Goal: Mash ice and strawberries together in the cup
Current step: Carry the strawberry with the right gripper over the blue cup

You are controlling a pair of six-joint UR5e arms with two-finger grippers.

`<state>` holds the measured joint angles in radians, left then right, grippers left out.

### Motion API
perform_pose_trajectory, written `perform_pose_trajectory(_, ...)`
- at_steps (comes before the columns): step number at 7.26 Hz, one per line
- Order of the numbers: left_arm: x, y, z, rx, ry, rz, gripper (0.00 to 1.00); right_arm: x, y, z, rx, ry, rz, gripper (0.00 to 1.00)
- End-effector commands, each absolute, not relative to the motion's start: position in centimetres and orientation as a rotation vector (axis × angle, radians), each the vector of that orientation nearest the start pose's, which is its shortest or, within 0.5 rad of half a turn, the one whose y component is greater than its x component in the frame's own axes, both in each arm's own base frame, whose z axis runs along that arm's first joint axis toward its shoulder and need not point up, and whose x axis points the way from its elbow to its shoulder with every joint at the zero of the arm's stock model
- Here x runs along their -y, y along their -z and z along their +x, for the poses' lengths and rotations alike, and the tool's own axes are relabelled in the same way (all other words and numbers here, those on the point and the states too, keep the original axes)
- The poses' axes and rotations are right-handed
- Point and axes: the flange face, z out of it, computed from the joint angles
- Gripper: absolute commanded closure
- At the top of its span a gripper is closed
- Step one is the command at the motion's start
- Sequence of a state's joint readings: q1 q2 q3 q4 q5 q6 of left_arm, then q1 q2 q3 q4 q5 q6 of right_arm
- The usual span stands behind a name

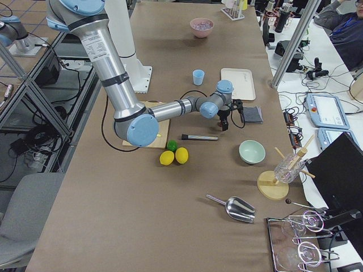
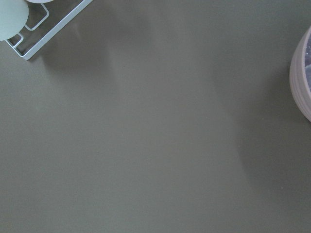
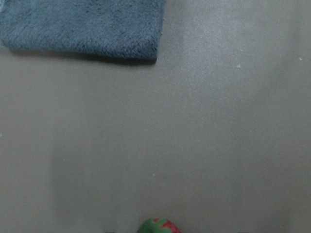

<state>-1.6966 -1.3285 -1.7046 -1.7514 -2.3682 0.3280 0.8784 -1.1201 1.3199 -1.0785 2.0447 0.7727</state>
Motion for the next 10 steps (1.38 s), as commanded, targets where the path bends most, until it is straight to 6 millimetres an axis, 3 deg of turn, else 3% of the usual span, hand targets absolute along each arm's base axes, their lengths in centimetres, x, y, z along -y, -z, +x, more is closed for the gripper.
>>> perform_pose_trajectory(1,38.1,-68.0,-11.1,-0.763,-0.22,0.246,0.01,60.1,-46.1,-38.5,0.811,0.049,0.199,0.38)
perform_pose_trajectory(3,38.2,-68.0,-11.1,-0.763,-0.219,0.247,0.01,59.9,-46.3,-38.6,0.808,0.045,0.193,0.53)
perform_pose_trajectory(5,38.5,-67.7,-11.1,-0.762,-0.222,0.253,0.01,59.4,-46.8,-38.9,0.805,0.052,0.186,1.0)
perform_pose_trajectory(6,38.5,-67.7,-11.1,-0.761,-0.222,0.254,0.01,59.5,-45.8,-39.1,0.81,0.056,0.189,1.0)
perform_pose_trajectory(7,38.6,-67.5,-11.1,-0.761,-0.224,0.257,0.01,59.6,-42.9,-39.5,0.803,0.058,0.18,1.0)
perform_pose_trajectory(8,38.7,-67.5,-11.1,-0.76,-0.225,0.26,0.01,60.2,-38.7,-40.2,0.791,0.061,0.183,1.0)
perform_pose_trajectory(9,38.7,-67.4,-11.2,-0.756,-0.226,0.268,0.01,59.6,-34.8,-41.2,0.817,0.079,0.223,1.0)
perform_pose_trajectory(10,38.8,-67.4,-11.1,-0.756,-0.229,0.273,0.01,57.5,-32.3,-42.8,0.851,0.117,0.246,1.0)
